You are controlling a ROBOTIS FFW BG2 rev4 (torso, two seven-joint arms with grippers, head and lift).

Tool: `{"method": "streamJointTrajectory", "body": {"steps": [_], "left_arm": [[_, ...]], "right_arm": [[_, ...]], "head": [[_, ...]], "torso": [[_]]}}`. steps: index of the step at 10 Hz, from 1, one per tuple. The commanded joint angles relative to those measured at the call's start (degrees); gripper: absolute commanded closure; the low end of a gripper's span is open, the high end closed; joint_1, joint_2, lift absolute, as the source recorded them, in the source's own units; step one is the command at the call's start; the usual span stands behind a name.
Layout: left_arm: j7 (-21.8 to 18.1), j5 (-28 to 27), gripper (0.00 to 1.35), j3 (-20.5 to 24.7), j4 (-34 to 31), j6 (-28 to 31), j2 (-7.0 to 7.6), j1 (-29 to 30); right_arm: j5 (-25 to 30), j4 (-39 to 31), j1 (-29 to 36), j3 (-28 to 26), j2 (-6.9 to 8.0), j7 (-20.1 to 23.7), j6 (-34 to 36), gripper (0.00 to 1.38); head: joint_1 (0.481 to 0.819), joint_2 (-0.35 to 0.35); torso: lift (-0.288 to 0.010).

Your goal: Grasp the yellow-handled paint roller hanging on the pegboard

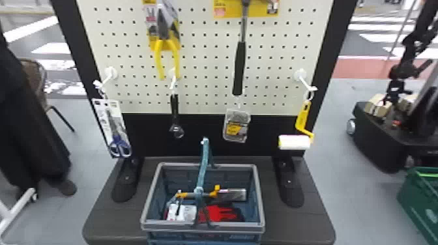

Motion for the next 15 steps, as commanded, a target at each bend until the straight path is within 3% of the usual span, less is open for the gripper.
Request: {"method": "streamJointTrajectory", "body": {"steps": [1, 6, 9, 12, 15], "left_arm": [[0.0, 0.0, 0.3, 0.08, 0.0, 0.0, 0.0, 0.12], [0.0, 0.0, 0.3, 0.51, -0.14, -0.18, -0.17, 0.37], [0.0, 0.0, 0.3, 0.51, -0.14, -0.18, -0.17, 0.25], [0.0, 0.09, 0.3, 0.43, -0.14, 0.09, -0.17, -0.12], [0.0, 0.27, 0.3, 0.25, -0.14, 0.35, -0.17, -0.37]], "right_arm": [[0.26, -1.13, 1.03, 0.0, 0.47, -0.21, -0.09, 0.48], [0.61, -3.81, 5.46, 0.0, 1.17, -2.84, -1.67, 0.48], [-0.18, -4.65, 3.62, -0.79, 0.73, -2.67, -0.35, 0.47], [-0.27, -4.79, -2.66, -0.79, -2.52, -0.65, 3.16, 0.47], [-1.77, 3.08, -13.36, -1.23, -5.07, 3.31, 5.63, 0.41]], "head": [[0.549, 0.0], [0.549, 0.0], [0.549, 0.0], [0.549, 0.0], [0.549, 0.0]], "torso": [[-0.1], [-0.1], [-0.1], [-0.1], [-0.1]]}}
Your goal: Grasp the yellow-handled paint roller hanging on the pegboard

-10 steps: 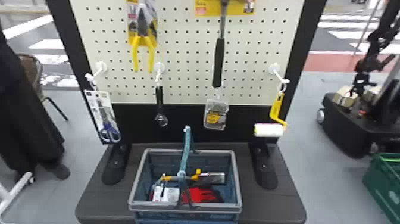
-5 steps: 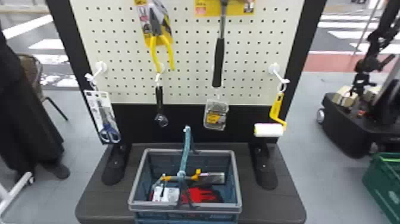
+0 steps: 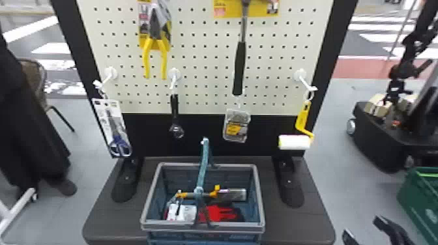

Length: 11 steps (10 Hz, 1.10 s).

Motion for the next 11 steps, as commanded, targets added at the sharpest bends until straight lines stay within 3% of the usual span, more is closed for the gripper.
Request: {"method": "streamJointTrajectory", "body": {"steps": [1, 6, 9, 11], "left_arm": [[0.0, 0.02, 0.3, -0.14, 0.0, 0.16, -0.04, -0.22], [0.0, 0.11, 0.3, -0.76, 0.0, 1.22, 0.22, -1.08], [0.0, 0.11, 0.3, -1.2, 0.42, 1.57, 0.31, -1.82], [0.0, 0.11, 0.3, -1.81, 1.41, 1.83, 0.31, -3.05]], "right_arm": [[0.02, 2.66, -5.6, -0.4, -1.14, 0.28, 0.82, 0.4], [-1.12, 12.36, -23.69, -1.63, -5.98, 6.52, 6.27, 0.38], [-2.53, 21.79, -33.77, -1.63, -7.3, 13.72, 8.99, 0.34], [-4.11, 24.74, -39.19, 0.56, -10.64, 15.75, 11.8, 0.32]], "head": [[0.549, 0.0], [0.549, 0.0], [0.549, 0.0], [0.549, 0.0]], "torso": [[-0.1], [-0.1], [-0.1], [-0.1]]}}
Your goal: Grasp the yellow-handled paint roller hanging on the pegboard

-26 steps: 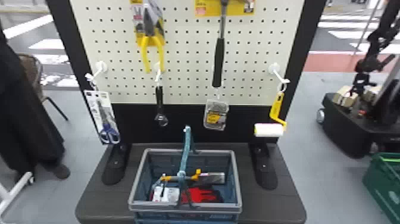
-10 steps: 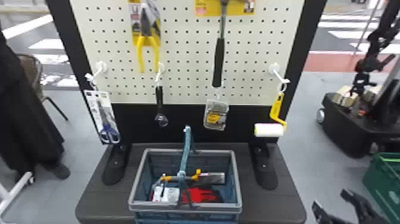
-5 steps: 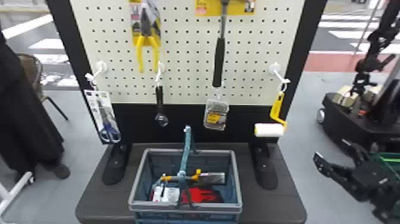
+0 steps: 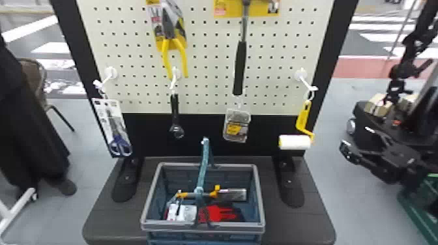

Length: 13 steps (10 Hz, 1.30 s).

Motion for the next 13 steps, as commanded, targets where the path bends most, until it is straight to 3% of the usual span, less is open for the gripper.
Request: {"method": "streamJointTrajectory", "body": {"steps": [1, 2, 5, 7, 13], "left_arm": [[0.0, 0.0, 0.3, -0.26, 0.46, 0.1, 0.0, -0.52], [0.0, 0.0, 0.3, -0.44, 0.88, 0.1, 0.09, -1.26], [0.0, 0.09, 0.3, -1.05, 2.28, 0.01, 0.18, -2.61], [0.0, 0.09, 0.3, -1.14, 2.99, -0.08, 0.09, -3.35], [0.0, 0.09, 0.3, -1.93, 5.52, -0.69, 0.09, -5.32]], "right_arm": [[-0.14, 4.51, -5.85, 2.73, -2.73, 1.99, 1.75, 0.32], [-0.06, 8.59, -9.42, 3.69, -3.69, 4.45, 2.36, 0.32], [-0.67, 20.68, -16.93, 5.54, -4.4, 10.25, 4.47, 0.32], [-6.03, 28.28, -21.6, 12.75, -6.07, 11.66, 4.73, 0.31], [-22.29, 40.51, -33.91, 35.77, -10.11, 11.92, 4.21, 0.3]], "head": [[0.549, 0.0], [0.549, 0.0], [0.549, 0.0], [0.549, 0.0], [0.549, 0.0]], "torso": [[-0.1], [-0.1], [-0.1], [-0.1], [-0.1]]}}
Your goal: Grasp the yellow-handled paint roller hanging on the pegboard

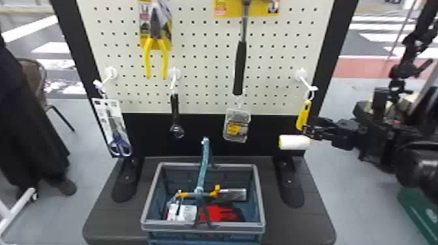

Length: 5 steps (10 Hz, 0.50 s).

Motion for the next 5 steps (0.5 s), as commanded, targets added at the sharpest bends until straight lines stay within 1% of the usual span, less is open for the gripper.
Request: {"method": "streamJointTrajectory", "body": {"steps": [1, 4, 5], "left_arm": [[0.0, -0.09, 0.3, -0.29, 0.88, -0.23, 0.0, -0.98], [0.0, 0.18, 0.3, -0.73, 2.01, -0.58, -0.09, -1.84], [0.0, 0.18, 0.3, -0.73, 2.29, -0.67, -0.17, -2.08]], "right_arm": [[-3.93, 2.86, -3.13, 6.22, -0.68, 0.0, -0.67, 0.3], [-4.89, 0.61, -3.37, 7.98, -0.51, 0.0, -0.93, 0.3], [-4.63, 0.33, -3.37, 8.42, -0.51, 0.0, -0.93, 0.35]], "head": [[0.549, 0.0], [0.549, 0.0], [0.549, 0.0]], "torso": [[-0.1], [-0.1], [-0.1]]}}
